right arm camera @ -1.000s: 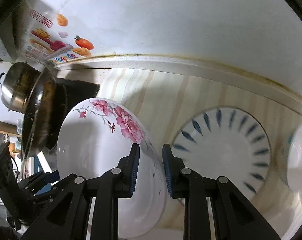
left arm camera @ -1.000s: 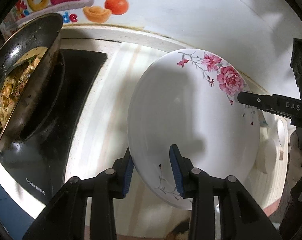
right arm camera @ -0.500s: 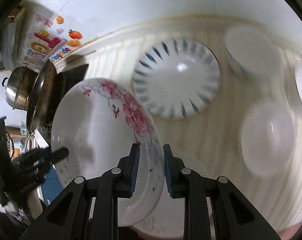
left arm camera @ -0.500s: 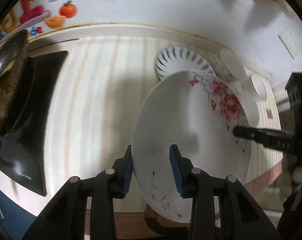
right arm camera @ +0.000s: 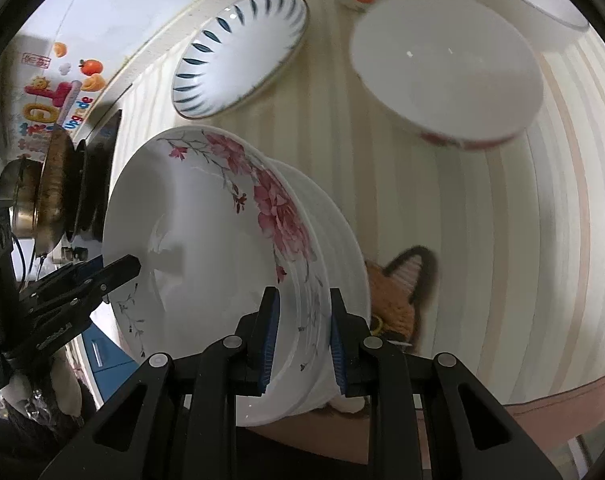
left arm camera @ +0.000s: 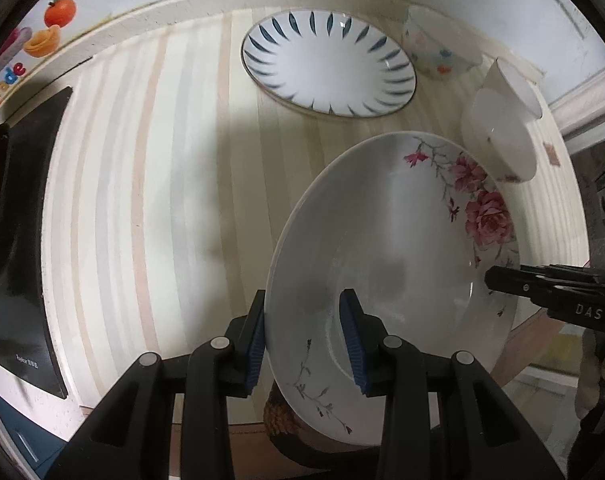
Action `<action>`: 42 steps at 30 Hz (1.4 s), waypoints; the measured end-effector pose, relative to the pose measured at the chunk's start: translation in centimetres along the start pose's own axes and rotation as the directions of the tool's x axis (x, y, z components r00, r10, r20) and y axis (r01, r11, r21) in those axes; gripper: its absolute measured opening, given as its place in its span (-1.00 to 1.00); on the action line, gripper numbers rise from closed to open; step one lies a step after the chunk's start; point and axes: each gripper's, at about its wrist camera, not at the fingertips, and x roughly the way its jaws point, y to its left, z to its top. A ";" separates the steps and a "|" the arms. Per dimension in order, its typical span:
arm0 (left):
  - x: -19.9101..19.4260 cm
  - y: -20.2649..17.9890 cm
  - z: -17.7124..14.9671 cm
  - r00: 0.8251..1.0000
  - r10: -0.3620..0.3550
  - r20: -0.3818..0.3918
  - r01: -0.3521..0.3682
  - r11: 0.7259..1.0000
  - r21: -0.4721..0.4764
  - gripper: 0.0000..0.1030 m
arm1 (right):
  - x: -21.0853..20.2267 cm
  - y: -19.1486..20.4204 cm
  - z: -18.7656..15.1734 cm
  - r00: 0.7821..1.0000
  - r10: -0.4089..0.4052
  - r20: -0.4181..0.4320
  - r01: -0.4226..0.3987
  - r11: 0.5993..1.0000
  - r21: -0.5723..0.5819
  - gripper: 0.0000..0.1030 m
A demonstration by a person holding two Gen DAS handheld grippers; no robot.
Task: Organize plates and bowls
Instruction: 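Lift the two stacked plates with both grippers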
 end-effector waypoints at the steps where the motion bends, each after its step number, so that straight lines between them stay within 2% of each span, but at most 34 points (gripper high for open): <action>1: 0.3 0.0 0.0 1.000 0.005 -0.008 -0.005 1.000 0.002 -0.37 | 0.2 0.0 0.0 1.000 -0.004 -0.003 0.004 1.000 0.000 -0.50; 16: 2.5 0.0 -0.2 0.997 0.046 -0.059 -0.045 0.999 0.019 -0.37 | 1.5 -0.1 0.0 0.999 -0.019 -0.035 0.019 1.000 -0.007 -0.50; 31: 3.9 -1.4 -0.1 0.996 0.062 -0.069 -0.060 0.998 0.031 -0.37 | 2.1 0.5 0.2 0.998 -0.038 -0.040 0.038 0.999 -0.012 -0.51; 34: 4.1 -1.5 -0.4 0.996 0.062 -0.065 -0.061 0.998 0.029 -0.37 | 1.9 0.1 0.3 0.999 -0.022 -0.036 0.022 1.000 -0.004 -0.51; 42: 3.9 -1.7 -0.5 0.996 0.064 -0.065 -0.062 0.998 0.029 -0.37 | 1.7 0.4 0.1 0.998 -0.047 -0.048 0.046 0.999 -0.027 -0.51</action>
